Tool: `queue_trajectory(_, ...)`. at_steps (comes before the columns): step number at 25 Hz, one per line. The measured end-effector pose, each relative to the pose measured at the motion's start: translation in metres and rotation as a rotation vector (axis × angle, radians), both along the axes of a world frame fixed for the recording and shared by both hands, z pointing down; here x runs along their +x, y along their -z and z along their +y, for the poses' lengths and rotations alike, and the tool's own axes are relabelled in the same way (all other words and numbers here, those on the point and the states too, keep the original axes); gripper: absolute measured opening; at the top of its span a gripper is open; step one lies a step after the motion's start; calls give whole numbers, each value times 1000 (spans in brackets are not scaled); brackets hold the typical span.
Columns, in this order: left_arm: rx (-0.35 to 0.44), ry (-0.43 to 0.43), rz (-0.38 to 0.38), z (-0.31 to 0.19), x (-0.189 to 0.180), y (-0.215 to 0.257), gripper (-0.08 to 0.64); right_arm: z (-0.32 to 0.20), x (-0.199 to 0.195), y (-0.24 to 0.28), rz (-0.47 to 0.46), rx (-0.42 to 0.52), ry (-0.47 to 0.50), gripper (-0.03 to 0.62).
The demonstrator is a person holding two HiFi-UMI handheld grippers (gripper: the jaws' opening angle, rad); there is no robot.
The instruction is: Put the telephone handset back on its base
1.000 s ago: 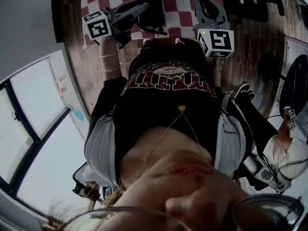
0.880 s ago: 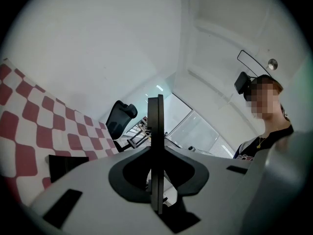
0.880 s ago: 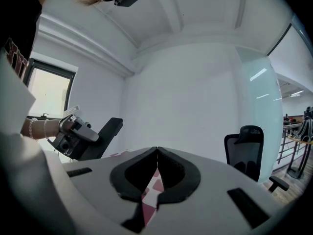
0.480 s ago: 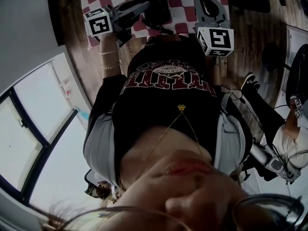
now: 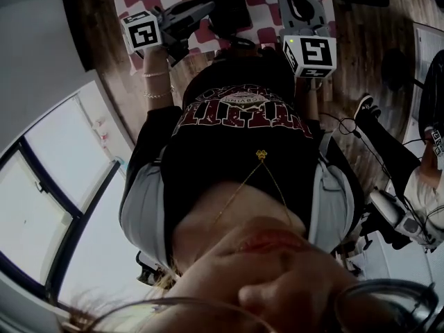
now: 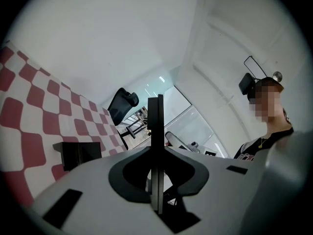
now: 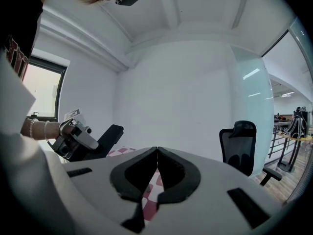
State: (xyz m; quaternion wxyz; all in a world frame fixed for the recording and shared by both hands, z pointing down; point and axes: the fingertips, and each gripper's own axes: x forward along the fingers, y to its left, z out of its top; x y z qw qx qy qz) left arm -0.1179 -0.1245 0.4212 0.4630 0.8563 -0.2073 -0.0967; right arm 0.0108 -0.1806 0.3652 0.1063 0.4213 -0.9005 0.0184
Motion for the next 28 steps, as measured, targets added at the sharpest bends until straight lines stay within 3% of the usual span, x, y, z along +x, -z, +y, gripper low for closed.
queue_trajectory(14,-36,-71,7,0,4,-22,81,16,7,-12,15,-16,-70,18)
queue_trajectory(28,-80,-70,18,-2,-8,-45,81,29,1,-17,45,-13,-107,18)
